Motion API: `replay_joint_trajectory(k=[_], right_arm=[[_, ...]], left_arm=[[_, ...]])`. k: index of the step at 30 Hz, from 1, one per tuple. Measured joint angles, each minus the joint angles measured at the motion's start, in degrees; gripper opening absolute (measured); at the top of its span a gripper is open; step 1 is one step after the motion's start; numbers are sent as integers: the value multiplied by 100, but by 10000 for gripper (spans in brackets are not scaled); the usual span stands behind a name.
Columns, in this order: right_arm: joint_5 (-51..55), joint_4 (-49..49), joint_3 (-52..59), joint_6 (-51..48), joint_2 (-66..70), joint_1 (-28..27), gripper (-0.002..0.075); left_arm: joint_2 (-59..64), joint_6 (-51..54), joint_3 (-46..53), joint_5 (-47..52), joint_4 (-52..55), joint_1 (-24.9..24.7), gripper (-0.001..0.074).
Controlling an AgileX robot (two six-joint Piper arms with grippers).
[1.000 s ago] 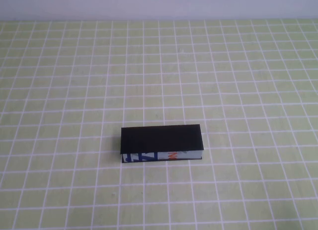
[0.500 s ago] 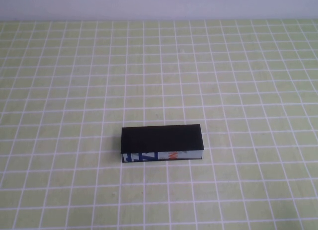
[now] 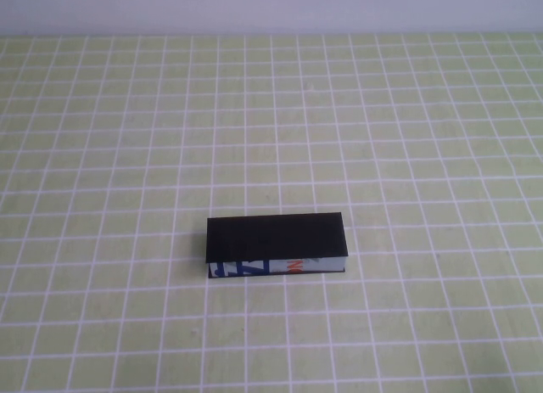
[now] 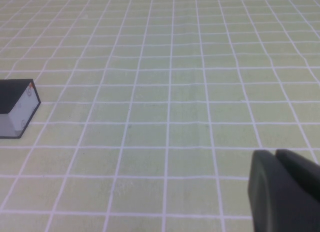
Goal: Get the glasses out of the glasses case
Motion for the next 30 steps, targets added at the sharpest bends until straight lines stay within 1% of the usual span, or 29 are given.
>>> replay_joint_trajectory(k=[7,9,11,15,17,21,26,28,30], right_arm=[[0,0,0,0,0,0,-18],[0,0,0,0,0,0,-18],[0,0,0,0,0,0,-18],[0,0,0,0,0,0,-18],[0,0,0,0,0,0,-18],[0,0,0,0,0,0,-18],[0,0,0,0,0,0,-18],[0,0,0,0,0,0,-18],[0,0,0,0,0,0,-18]], left_arm=[[0,0,0,0,0,0,-4],[0,-16,0,-81,-160,0,-4],[0,-136,0,-232,-602,0,-4],[0,-361,0,-837,-1917,0,-4],[0,-386,0,-1074,-2315,0,-4],[0,-421,0,-1263,-2687,0,-4],[129,-434,0,-951,-3235,0,-4],[413,-383,-151,-620,-3274,0,-4],[859,-161,-524,-180,-3297,0,-4]])
